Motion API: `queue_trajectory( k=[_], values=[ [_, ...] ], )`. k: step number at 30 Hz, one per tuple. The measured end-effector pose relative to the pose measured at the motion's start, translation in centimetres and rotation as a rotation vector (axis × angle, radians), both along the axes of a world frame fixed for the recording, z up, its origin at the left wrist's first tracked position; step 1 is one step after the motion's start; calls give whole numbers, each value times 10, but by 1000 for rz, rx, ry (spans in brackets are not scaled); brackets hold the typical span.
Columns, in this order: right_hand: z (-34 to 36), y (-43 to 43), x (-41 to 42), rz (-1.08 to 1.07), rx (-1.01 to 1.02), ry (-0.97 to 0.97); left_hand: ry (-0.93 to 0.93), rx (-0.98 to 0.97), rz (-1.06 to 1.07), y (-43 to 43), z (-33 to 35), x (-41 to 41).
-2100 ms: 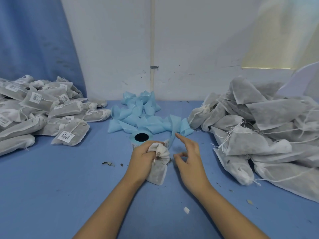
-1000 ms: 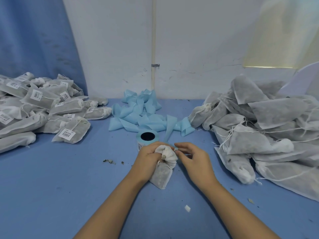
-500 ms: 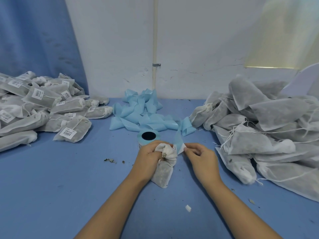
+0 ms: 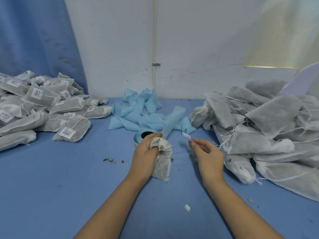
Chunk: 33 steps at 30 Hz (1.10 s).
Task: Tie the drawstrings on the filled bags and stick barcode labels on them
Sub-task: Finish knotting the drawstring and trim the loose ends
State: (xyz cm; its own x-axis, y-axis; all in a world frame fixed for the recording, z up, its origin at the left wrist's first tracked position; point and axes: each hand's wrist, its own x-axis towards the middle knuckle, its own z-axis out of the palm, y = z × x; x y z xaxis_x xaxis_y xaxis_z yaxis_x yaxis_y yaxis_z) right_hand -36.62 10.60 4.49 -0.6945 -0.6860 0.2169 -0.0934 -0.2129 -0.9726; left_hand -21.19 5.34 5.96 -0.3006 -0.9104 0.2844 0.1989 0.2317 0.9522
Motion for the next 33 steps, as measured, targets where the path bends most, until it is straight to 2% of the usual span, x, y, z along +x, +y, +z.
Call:
queue_trajectory(
  k=[10,18,20,25,29,33],
  values=[
    [7,4,4,55,-26,-57,-82,-17,8,-4,-1,1],
    [16,2,15,98,57,-156,249,258,139,-10,9,-10],
    [19,1,17,88,61,-220,275,267,147,-8,10,-12],
    [27,4,19,29,9,-518,275,237,219,-5,14,-14],
    [32,7,22,-49,-47,-580,265,200,275,-3,17,-14],
    [35,10,31,119,-30,-672,236,108,329,0,20,-16]
  ],
)
